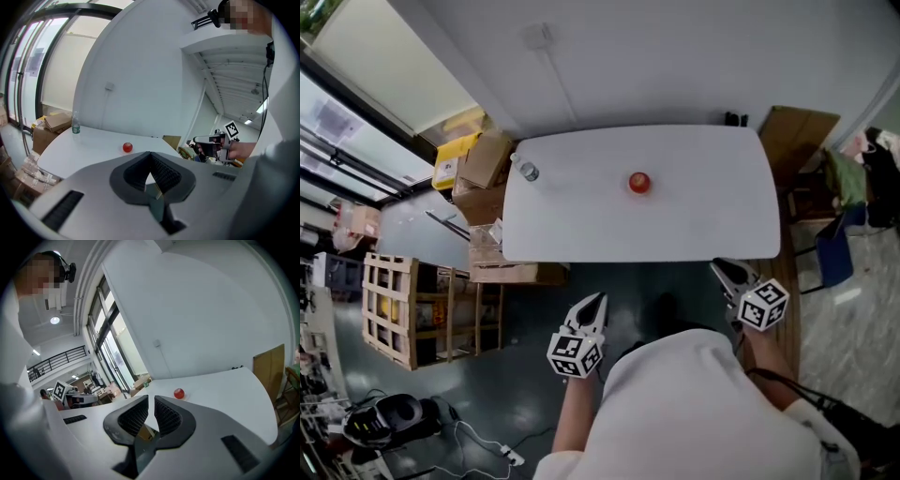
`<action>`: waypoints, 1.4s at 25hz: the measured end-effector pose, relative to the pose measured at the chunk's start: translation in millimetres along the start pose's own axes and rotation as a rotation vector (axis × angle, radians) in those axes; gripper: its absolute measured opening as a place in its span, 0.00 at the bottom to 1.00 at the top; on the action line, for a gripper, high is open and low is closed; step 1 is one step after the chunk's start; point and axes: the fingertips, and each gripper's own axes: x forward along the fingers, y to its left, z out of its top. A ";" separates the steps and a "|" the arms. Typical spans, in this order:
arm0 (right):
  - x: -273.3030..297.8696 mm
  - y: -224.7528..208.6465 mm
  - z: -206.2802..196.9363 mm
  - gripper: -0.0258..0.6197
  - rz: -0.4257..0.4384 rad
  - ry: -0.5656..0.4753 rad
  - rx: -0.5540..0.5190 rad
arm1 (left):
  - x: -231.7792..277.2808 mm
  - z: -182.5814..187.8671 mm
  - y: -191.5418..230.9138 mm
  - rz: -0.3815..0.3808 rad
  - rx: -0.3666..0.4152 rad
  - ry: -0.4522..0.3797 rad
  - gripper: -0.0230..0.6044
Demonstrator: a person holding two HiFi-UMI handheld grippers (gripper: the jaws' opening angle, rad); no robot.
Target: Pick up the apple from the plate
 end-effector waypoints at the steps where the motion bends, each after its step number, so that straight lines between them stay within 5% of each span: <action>1: 4.5 -5.6 2.2 0.11 0.011 0.009 -0.002 | 5.7 2.9 0.8 0.012 -0.004 -0.002 0.04; 14: 56.4 -51.8 20.2 0.11 0.110 0.113 -0.069 | 61.9 23.7 12.3 0.097 -0.026 0.012 0.04; 20: 79.1 -60.5 27.0 0.11 0.125 0.120 -0.012 | 80.1 31.3 26.0 0.104 -0.025 0.028 0.04; 32: 133.9 -75.7 44.8 0.12 0.077 0.130 -0.011 | 122.0 46.8 62.3 0.035 -0.030 0.049 0.04; 35: 153.6 -79.1 45.7 0.18 0.073 0.162 -0.018 | 132.3 53.7 74.6 0.018 -0.035 0.058 0.04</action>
